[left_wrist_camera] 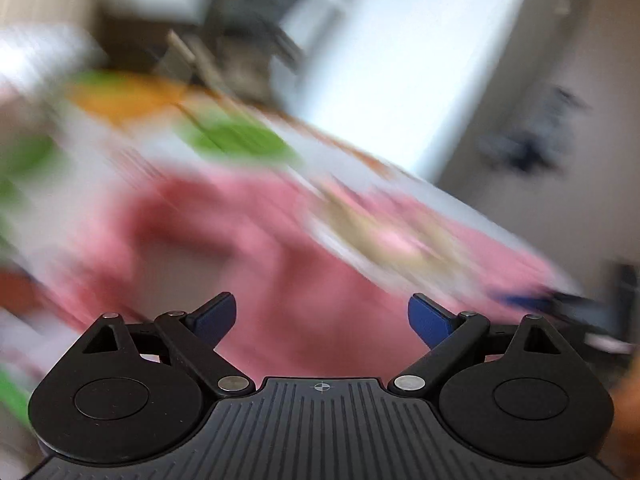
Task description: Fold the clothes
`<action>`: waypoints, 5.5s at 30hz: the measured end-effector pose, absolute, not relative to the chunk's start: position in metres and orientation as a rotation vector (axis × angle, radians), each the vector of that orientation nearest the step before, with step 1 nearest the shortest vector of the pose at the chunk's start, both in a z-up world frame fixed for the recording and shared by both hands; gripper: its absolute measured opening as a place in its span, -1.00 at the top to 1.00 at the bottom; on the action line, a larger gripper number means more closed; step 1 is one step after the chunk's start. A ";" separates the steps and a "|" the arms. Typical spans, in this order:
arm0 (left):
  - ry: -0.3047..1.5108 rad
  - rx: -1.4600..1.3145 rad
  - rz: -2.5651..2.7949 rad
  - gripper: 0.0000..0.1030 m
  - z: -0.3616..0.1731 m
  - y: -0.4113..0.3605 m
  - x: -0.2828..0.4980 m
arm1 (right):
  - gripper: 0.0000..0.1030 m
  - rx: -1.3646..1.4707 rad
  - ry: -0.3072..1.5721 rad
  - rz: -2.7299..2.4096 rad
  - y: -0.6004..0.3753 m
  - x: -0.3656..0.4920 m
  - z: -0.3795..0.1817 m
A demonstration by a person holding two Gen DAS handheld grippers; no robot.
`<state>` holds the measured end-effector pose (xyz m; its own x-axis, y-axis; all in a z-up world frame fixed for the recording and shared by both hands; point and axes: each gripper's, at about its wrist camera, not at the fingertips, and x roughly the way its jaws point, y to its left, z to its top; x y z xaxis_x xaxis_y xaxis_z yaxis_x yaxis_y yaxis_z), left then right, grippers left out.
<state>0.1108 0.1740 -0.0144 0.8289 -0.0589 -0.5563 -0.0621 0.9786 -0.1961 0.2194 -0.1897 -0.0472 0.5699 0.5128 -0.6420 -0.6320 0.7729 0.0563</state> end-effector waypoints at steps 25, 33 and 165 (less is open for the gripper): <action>0.438 -0.370 -0.289 -0.25 0.030 0.135 0.166 | -1.00 -0.234 0.717 0.685 -0.182 0.219 -0.048; 0.466 -0.469 -0.458 -0.82 0.008 0.128 0.157 | -1.00 -0.253 0.738 0.679 -0.179 0.221 -0.048; 0.546 0.211 -0.397 -0.64 -0.011 -0.007 0.227 | 0.73 0.023 0.379 0.198 -0.318 0.244 0.043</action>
